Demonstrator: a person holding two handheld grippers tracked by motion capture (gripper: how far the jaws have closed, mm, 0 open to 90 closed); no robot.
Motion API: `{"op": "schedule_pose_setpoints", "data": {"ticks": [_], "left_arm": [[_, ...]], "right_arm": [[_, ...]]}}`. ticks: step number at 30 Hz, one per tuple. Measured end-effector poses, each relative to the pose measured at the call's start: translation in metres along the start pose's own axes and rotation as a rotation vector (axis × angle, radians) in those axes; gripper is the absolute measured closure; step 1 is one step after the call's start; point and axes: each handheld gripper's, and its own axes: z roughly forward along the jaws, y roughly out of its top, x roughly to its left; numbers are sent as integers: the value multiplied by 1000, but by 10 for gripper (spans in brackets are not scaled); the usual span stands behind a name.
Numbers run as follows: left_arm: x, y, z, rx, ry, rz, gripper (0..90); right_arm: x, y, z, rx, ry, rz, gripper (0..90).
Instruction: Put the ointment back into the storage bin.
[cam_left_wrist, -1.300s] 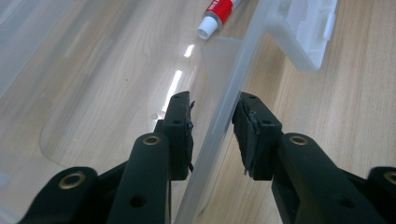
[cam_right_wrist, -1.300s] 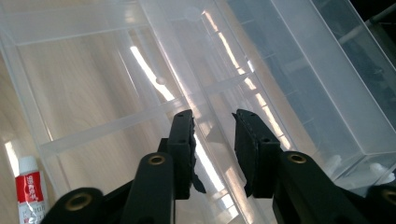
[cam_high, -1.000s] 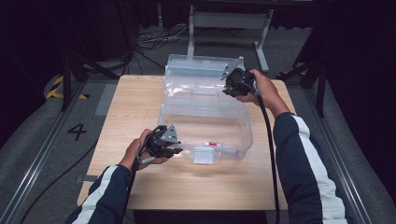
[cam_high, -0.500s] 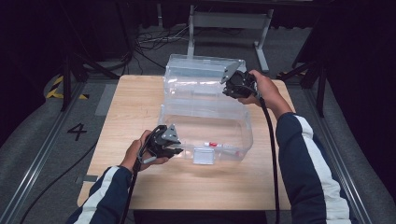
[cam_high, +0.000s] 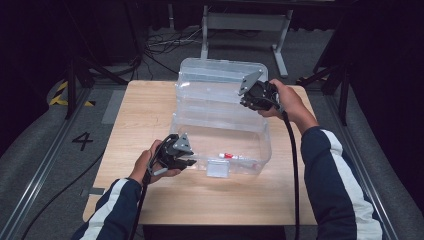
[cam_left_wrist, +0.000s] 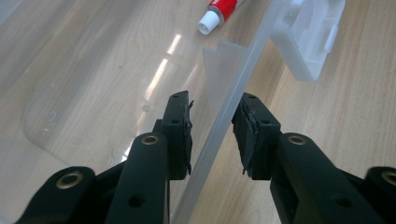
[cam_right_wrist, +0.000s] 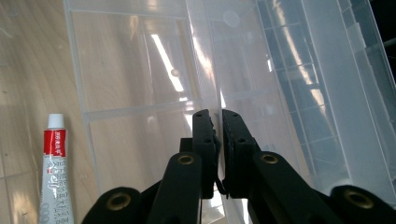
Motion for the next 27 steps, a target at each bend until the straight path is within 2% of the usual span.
{"op": "schedule_pose_setpoints", "data": {"ticks": [8,16,17,19,27], "left_arm": [[-1,0,0,2,9,-3,661],[-2,0,0,2,19,0,654],[-3,0,1,1,23,0,654],[-3,0,1,1,26,2,647],[-9,0,1,1,40,6,647]], "right_arm": [[10,0,-6,-21,-17,-8,862],[22,-4,-14,-57,5,-1,865],[24,-4,-16,-43,4,-10,864],[28,-3,-17,-49,-6,-28,864],[39,-7,-20,-69,-23,-34,856]]}}
